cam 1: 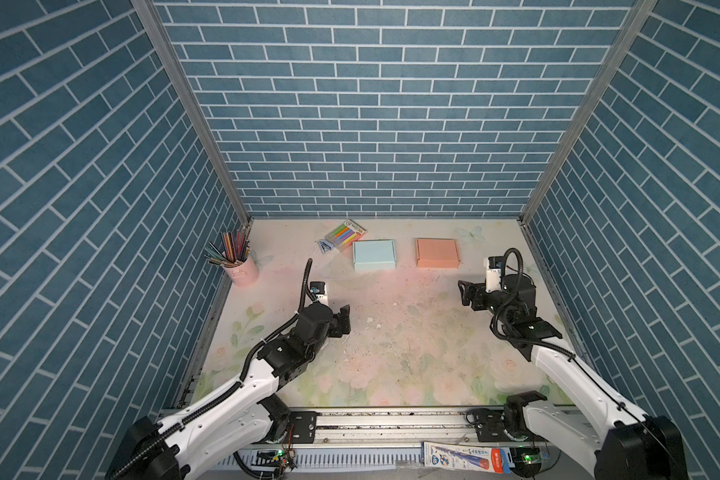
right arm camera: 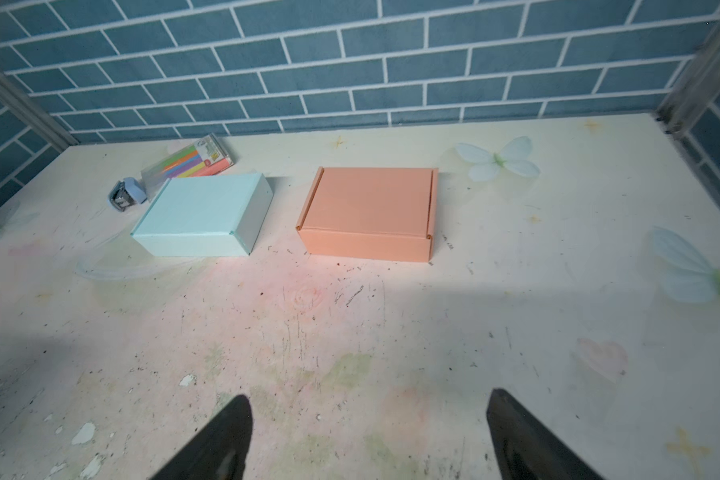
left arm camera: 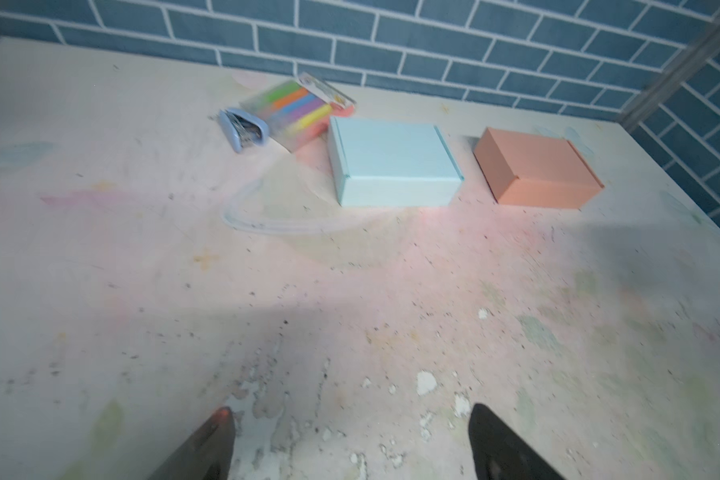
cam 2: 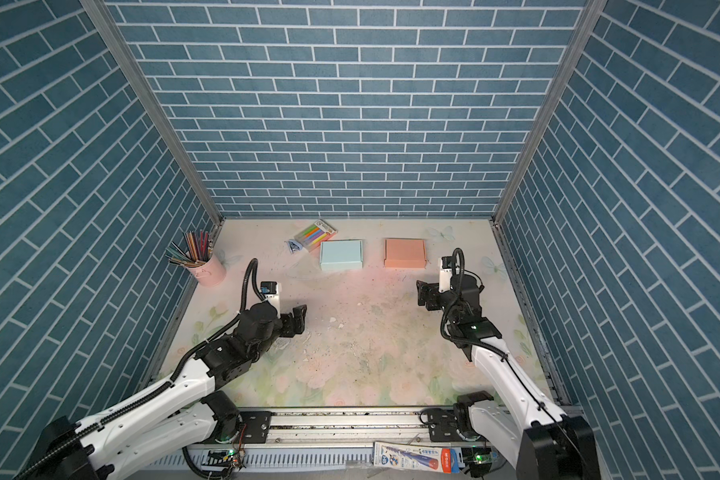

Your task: Fold the paper box

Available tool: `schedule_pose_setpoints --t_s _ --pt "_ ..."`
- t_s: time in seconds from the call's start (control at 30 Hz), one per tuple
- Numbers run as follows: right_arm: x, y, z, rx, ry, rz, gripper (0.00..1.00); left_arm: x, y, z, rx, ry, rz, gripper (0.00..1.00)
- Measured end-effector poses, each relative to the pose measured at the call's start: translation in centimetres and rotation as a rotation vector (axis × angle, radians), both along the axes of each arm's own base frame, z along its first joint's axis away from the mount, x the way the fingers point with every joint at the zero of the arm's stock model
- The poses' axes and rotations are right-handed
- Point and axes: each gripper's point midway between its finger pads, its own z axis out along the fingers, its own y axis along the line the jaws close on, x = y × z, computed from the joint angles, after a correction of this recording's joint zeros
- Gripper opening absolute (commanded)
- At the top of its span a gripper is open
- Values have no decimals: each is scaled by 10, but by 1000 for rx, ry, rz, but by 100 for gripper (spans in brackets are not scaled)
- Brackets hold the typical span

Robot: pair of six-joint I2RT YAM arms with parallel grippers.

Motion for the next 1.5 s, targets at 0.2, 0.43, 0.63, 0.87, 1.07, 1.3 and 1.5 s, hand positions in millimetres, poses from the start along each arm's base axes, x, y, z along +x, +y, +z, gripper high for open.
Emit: schedule_pose_setpoints --t_s 0.2,0.43,0.63,0.87,1.07,1.3,1.5 --pt "-11 -25 -4 -24 -26 -95 98 16 43 20 6 -82 158 88" --pt "-12 -51 -3 -52 -49 -217 98 19 83 16 52 -118 322 88" --pt "-20 -68 -16 -102 -71 -281 98 18 105 13 172 -142 410 88" --pt "-31 -68 -39 -173 -109 -236 98 13 119 -3 271 -148 454 88" --pt "-30 -69 -47 -191 -121 -234 98 16 122 6 326 -187 465 88" --pt "-32 -72 -57 -197 -134 -244 98 2 129 -31 424 -214 413 88" --pt "-32 -74 -72 -203 -118 -250 98 3 133 -32 452 -239 409 88"
